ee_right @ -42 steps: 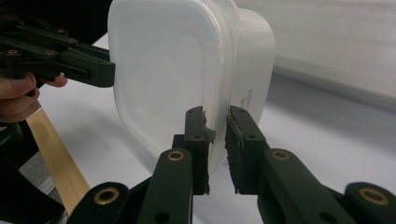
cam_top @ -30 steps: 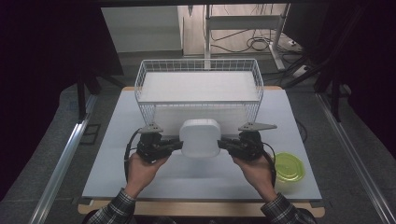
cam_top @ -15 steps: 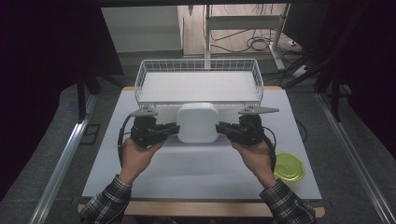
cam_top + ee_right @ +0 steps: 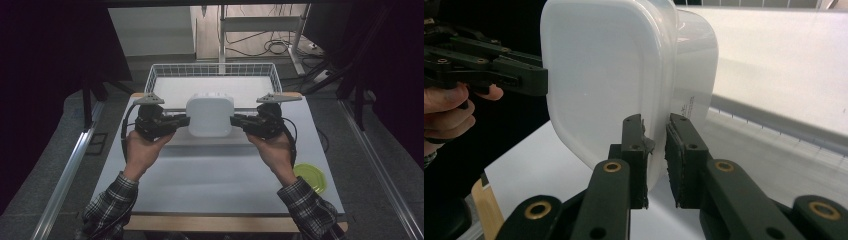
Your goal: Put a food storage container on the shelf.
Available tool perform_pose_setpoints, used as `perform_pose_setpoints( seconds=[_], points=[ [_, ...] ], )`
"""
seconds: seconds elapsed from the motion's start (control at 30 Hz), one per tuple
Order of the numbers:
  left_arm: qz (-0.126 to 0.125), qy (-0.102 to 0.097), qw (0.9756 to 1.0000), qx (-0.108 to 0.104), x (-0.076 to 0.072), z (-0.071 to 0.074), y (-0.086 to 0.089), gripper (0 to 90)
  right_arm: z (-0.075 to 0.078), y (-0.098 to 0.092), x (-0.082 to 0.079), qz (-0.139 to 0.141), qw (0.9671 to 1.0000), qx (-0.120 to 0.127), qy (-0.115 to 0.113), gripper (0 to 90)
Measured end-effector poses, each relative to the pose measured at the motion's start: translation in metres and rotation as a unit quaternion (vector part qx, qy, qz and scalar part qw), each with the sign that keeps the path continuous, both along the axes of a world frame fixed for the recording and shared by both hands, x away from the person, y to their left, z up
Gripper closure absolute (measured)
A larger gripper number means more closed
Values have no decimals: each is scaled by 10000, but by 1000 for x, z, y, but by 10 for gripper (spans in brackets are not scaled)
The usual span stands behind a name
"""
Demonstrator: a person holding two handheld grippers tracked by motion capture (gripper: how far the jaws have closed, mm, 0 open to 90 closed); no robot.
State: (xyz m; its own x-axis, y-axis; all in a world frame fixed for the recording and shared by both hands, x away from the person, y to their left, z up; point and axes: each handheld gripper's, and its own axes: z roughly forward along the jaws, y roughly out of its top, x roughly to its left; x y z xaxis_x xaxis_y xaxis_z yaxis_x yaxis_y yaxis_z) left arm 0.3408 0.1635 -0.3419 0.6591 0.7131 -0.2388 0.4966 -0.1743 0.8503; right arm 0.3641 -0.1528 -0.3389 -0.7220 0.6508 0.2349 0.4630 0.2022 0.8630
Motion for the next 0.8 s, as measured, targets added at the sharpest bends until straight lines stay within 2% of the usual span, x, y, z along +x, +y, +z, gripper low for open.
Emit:
perform_pose_setpoints(
  seconds=[0.37,0.53,0.8],
  points=[
    [81,-151,9998,-68,15,23,3,791,22,4,15,-64,9999,107,-98,791],
    [88,-151,9998,-127,26,27,2,791,29,4,26,-117,9998,111,-121,789],
    [133,-141,9997,-124,42,32,-2,791,33,2,44,-233,9996,170,-15,784]
  ],
)
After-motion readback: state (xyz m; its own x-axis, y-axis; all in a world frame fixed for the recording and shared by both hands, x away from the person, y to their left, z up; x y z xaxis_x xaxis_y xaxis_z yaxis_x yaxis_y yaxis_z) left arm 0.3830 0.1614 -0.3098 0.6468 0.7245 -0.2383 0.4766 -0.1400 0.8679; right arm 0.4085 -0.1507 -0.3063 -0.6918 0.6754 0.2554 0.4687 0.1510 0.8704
